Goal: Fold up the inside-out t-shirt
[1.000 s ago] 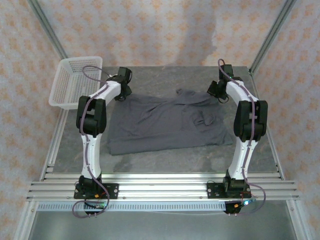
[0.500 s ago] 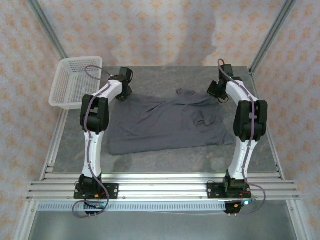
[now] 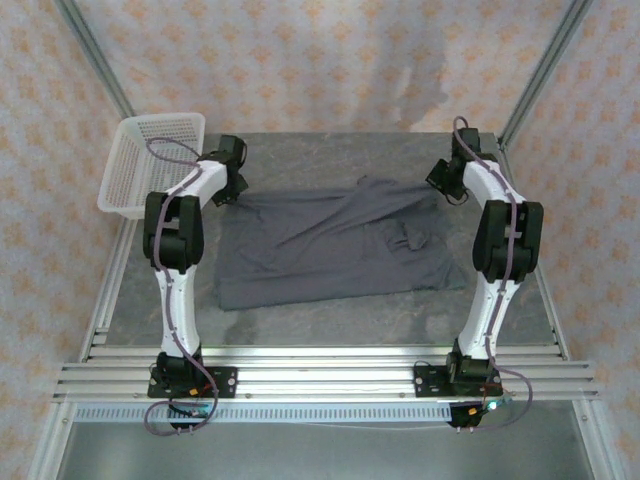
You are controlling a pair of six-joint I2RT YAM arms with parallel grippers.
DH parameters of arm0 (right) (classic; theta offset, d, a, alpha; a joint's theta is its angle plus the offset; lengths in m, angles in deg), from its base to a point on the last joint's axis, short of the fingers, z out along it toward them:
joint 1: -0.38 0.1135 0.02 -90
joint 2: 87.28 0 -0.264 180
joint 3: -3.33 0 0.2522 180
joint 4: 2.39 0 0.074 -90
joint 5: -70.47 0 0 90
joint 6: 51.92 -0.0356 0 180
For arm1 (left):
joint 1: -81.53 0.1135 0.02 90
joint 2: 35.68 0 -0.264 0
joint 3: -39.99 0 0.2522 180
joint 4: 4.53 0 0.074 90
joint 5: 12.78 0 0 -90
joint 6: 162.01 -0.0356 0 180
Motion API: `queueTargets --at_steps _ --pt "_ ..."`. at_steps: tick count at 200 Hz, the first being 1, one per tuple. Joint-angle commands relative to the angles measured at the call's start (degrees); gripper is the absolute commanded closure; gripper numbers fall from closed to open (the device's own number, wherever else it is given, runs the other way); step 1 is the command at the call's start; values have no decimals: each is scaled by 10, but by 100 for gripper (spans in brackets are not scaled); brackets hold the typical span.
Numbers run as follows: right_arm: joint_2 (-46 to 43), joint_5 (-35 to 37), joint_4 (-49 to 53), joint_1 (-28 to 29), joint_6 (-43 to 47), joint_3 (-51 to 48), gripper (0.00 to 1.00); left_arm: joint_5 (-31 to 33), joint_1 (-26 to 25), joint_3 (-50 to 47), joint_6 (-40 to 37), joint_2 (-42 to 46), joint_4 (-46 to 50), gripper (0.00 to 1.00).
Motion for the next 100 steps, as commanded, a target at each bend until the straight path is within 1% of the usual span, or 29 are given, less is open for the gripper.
queueTargets --at_steps 1,39,62,82,91,100 --pt "21 -7 12 -4 -12 18 100 -13 7 -35 26 54 -21 100" --pt "12 -33 22 -4 -6 40 100 -39 7 -32 22 68 -14 100" --pt "-12 -21 28 -4 -8 36 100 -52 7 -48 19 102 -18 100" --pt "-62 15 -9 -5 -42 -33 100 -55 8 -100 25 150 -23 100" --pt "-86 33 -32 -6 -63 -79 100 -65 8 -140 33 170 -37 100" --pt "-105 45 -55 -7 -81 -124 100 -82 7 -185 42 207 -57 100"
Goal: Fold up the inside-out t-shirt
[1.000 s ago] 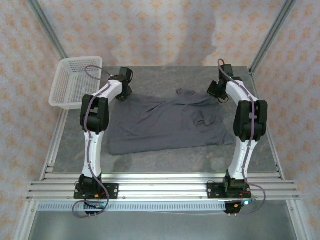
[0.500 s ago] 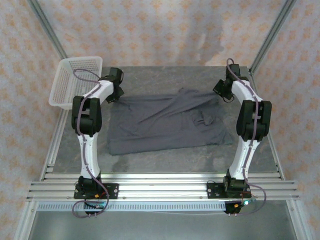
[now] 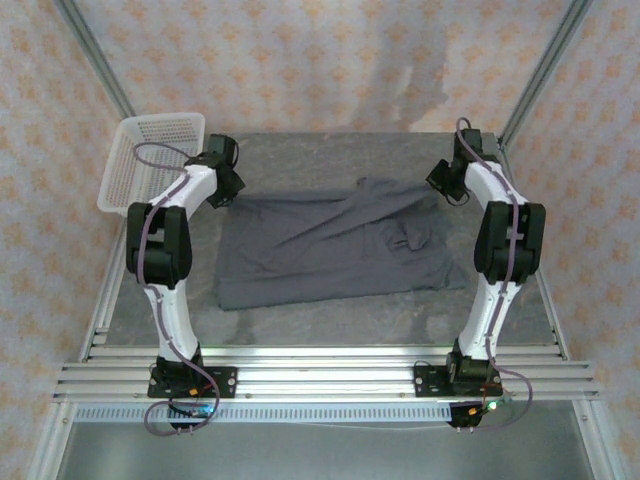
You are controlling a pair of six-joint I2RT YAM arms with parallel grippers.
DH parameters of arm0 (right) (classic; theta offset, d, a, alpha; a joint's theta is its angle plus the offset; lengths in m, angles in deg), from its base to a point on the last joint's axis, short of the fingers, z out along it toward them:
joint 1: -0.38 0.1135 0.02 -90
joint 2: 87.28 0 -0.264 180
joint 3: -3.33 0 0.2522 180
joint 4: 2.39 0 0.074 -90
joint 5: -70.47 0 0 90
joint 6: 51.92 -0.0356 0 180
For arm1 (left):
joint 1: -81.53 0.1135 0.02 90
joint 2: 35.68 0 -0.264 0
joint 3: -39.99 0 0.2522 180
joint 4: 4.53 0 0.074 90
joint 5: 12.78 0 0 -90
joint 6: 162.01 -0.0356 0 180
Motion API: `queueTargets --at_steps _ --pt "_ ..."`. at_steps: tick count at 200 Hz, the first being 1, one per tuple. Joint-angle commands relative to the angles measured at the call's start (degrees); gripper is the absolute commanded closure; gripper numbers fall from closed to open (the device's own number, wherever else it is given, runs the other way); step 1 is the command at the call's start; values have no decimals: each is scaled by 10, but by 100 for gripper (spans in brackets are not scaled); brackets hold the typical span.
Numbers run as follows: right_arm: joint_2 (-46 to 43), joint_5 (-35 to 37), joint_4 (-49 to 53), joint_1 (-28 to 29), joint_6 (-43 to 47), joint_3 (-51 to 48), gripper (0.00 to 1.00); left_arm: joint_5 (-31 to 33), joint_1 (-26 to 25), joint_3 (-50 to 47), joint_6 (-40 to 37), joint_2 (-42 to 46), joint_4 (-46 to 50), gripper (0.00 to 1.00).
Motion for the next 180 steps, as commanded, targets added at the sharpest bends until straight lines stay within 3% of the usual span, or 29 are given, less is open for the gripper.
queueTargets --at_steps 1,29,75,112,147,180 --pt "-78 61 -45 -5 -56 -92 100 -22 5 -81 25 89 -30 100" --pt "-82 47 -62 -9 -65 -145 100 -64 4 -187 42 147 -71 100" --pt "-143 44 -51 -9 -64 -154 100 -58 3 -280 33 238 -63 100" --pt "-193 41 -94 -9 -93 -266 100 -66 1 -369 38 292 -72 100" --pt "-186 32 -120 -9 -99 -353 100 -61 -4 -449 55 287 -110 100" --pt "-206 15 -92 -9 -69 -332 91 -54 -10 -450 47 279 -129 79"
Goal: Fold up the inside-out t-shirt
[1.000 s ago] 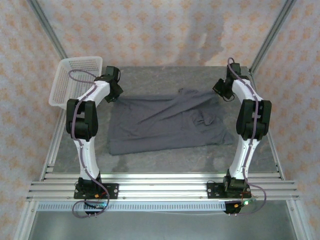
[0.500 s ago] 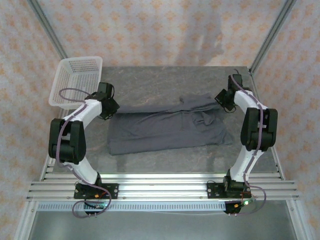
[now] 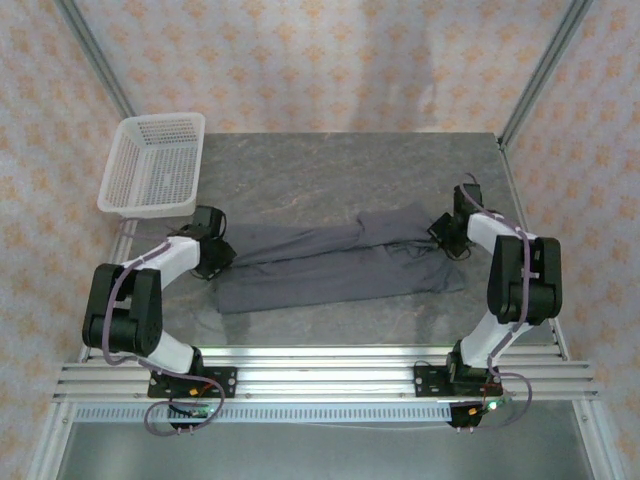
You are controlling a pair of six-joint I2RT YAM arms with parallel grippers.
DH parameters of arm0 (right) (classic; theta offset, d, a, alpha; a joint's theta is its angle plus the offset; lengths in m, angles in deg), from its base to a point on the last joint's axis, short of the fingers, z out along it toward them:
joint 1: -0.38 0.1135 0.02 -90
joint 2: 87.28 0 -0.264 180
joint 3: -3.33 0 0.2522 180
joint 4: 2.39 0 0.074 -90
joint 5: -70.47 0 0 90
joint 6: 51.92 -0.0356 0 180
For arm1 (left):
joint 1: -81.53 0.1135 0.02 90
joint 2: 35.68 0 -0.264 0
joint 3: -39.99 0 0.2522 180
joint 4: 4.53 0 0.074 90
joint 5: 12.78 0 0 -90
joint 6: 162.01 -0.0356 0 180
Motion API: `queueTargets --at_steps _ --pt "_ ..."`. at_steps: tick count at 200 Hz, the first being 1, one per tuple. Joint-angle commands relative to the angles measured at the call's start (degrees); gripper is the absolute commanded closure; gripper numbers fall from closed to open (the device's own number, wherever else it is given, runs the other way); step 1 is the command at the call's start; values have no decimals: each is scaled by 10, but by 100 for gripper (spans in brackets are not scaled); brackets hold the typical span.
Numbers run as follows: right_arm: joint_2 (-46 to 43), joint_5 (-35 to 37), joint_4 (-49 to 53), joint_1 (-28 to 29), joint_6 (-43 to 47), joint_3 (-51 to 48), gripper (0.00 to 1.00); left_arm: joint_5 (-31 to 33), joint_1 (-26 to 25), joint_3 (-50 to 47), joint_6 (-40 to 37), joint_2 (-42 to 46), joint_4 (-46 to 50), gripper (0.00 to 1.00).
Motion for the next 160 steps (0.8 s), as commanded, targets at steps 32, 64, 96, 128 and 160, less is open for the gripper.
queueTargets --at_steps 32,64,96,128,160 --pt "-77 25 11 -4 37 49 78 45 -5 25 -26 54 -10 64" --pt "-35 29 5 35 107 120 62 15 -14 47 -87 110 7 51" --pt "90 60 62 72 162 251 50 -19 -57 75 -161 139 23 41" --pt "192 72 102 81 180 347 49 -50 -95 73 -201 172 17 27" --pt "256 49 137 82 193 402 50 -51 -104 65 -213 185 26 20"
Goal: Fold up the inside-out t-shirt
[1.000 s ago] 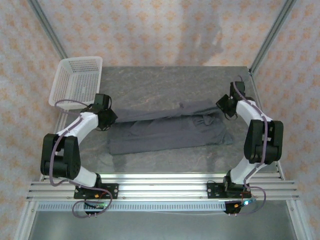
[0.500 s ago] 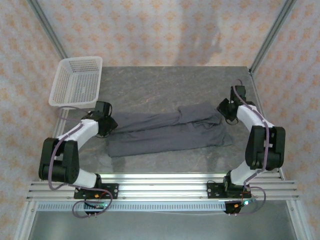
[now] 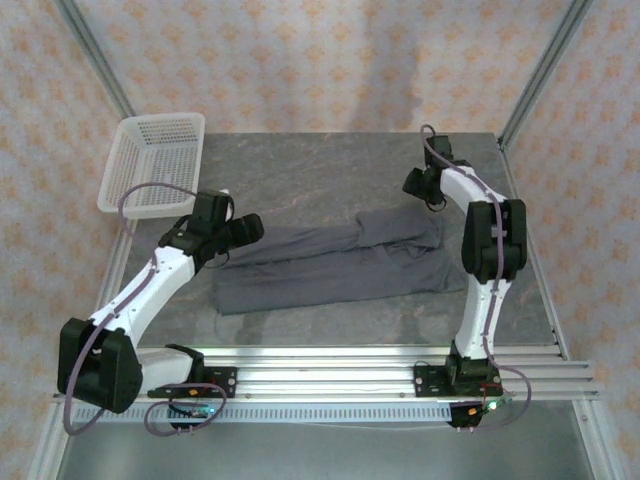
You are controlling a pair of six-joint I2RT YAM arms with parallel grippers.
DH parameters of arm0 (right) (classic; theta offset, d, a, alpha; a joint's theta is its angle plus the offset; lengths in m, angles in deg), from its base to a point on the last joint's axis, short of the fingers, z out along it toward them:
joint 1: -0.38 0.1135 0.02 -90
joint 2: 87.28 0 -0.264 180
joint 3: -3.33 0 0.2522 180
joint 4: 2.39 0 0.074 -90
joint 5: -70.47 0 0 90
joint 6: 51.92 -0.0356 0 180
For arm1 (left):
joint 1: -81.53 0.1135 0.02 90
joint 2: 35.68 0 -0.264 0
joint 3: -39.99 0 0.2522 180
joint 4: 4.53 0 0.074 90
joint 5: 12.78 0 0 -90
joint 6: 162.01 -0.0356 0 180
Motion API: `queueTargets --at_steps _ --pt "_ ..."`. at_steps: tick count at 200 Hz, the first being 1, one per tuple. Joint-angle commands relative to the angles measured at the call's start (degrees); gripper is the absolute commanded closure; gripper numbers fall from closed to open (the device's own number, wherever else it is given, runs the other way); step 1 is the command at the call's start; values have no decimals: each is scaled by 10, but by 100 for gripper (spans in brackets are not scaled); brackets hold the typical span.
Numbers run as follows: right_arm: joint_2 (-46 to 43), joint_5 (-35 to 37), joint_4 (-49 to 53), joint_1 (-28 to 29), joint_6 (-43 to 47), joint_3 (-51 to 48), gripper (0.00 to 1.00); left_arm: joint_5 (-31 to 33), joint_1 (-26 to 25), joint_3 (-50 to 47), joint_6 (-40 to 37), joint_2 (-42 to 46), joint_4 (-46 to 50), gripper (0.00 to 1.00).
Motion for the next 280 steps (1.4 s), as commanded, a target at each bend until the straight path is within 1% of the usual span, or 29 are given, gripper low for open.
queueTargets --at_steps 1,14,30,44,52,78,101,118,132,155,164,179,188,206,229,241,250,259,268,280 --pt "32 -2 58 -1 24 44 50 -6 -3 -1 -34 14 21 20" --pt "42 -25 56 3 14 45 53 12 -2 -4 -32 11 26 20" --pt "39 -24 47 9 5 35 57 38 -2 -5 -30 -10 34 20" --pt "37 -30 49 11 1 37 60 44 -2 -2 -26 -33 40 20" --pt "39 -33 52 11 1 41 64 39 -2 -3 -24 -43 37 20" --pt "39 -30 69 11 3 56 89 26 -2 -11 -16 -45 18 20" --pt "15 -23 70 11 7 53 100 44 -3 -12 -15 -29 22 20" --pt "-16 -13 73 11 9 47 100 58 -2 -11 -17 -20 30 20" --pt "-56 -5 61 11 8 24 100 62 -3 -9 -18 -16 35 20" --pt "-144 -4 30 11 3 -38 100 48 -2 -18 -16 -1 20 20" --pt "-187 -1 18 11 -4 -76 100 39 -2 -24 -15 8 8 20" --pt "-272 -8 -17 11 -26 -164 100 29 -2 -31 -13 19 -9 19" --pt "-330 -19 -46 11 -53 -227 100 27 -3 -32 -12 21 -15 19" --pt "-449 -44 -127 12 -119 -387 100 26 -2 -32 -12 21 -20 19" --pt "-579 -21 -166 12 -193 -552 100 24 -2 -30 -11 13 -25 19" --pt "-614 -36 -188 12 -205 -606 89 20 -2 -31 -7 7 -28 19" --pt "-630 -41 -167 11 -202 -614 81 13 -3 -30 -3 3 -32 19" --pt "-644 -39 -136 11 -192 -605 78 7 -3 -31 2 0 -34 19" --pt "-660 -21 -113 12 -188 -591 76 5 -3 -30 4 -1 -33 19" --pt "-681 -10 -132 12 -187 -584 71 4 -2 -31 8 1 -35 19"
